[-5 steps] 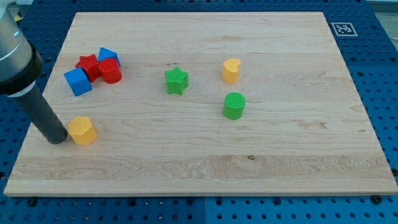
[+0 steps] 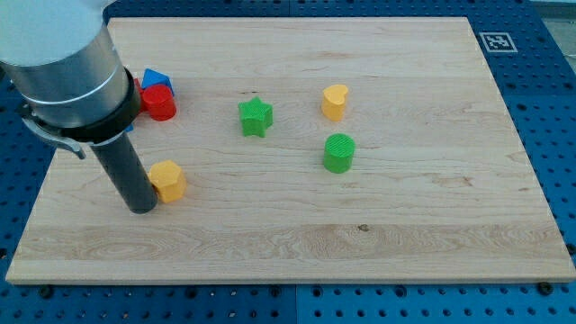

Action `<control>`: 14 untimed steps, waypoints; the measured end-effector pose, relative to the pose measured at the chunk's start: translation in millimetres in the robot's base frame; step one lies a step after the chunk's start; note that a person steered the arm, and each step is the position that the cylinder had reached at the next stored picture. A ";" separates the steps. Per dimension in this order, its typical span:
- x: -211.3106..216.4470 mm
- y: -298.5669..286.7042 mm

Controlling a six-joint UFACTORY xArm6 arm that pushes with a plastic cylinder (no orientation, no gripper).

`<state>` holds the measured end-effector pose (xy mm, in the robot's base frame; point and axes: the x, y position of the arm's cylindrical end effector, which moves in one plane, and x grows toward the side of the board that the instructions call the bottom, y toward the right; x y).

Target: Push the hexagon towards the green star

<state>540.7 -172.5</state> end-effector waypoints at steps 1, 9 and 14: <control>-3.6 -5.1; -4.1 31.2; -28.4 13.7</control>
<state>512.3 -158.7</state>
